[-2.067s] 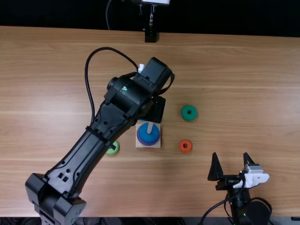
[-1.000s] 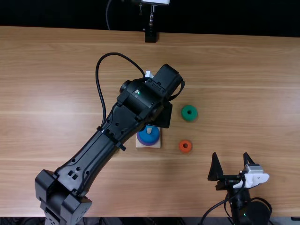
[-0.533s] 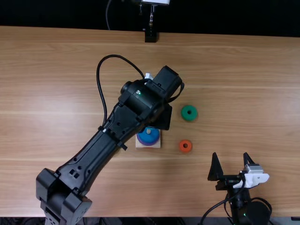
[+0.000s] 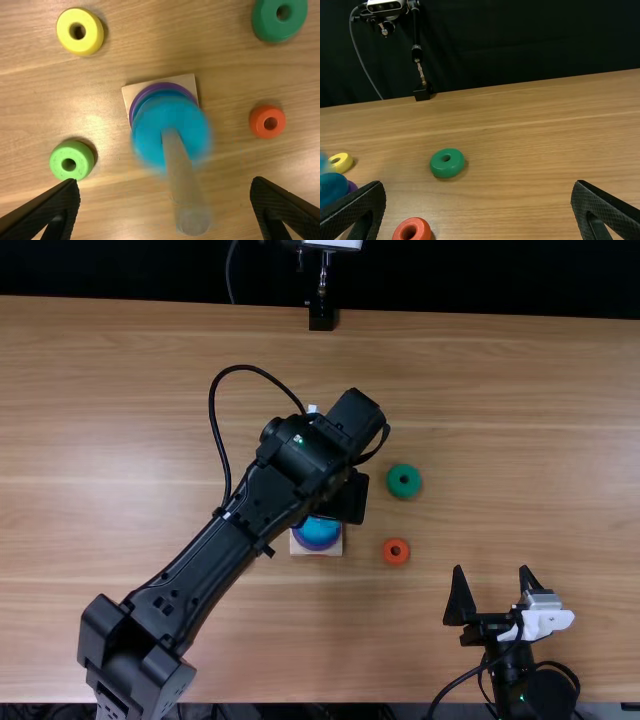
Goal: Build the Hanoi tower: stack the rings onto the peg from bottom to top in this color order: purple, dark blue, light blue, dark green, light green, yellow, orange.
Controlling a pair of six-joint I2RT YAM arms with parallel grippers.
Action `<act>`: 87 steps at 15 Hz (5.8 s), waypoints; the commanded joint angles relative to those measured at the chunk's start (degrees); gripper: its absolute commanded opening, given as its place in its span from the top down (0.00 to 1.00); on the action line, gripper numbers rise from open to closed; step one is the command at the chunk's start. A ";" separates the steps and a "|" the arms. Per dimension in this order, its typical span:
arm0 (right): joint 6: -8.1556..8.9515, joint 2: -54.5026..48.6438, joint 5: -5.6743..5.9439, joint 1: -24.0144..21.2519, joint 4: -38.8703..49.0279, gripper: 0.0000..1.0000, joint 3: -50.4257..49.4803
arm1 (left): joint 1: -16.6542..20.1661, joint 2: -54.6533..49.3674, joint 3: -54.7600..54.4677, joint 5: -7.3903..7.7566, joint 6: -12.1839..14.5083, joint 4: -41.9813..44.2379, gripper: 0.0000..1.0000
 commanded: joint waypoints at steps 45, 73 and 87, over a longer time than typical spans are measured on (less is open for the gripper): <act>-0.08 -0.73 -0.13 -0.51 -0.99 0.00 -0.51 | 36.89 -115.02 -115.42 5.96 29.90 71.51 0.00; -16.43 62.37 0.40 4.68 3.23 0.00 45.28 | 36.89 -115.02 -115.42 5.96 29.90 71.51 0.00; -5.25 101.31 -0.65 8.37 -15.12 0.00 67.52 | 36.89 -115.02 -115.42 5.96 29.90 71.51 0.00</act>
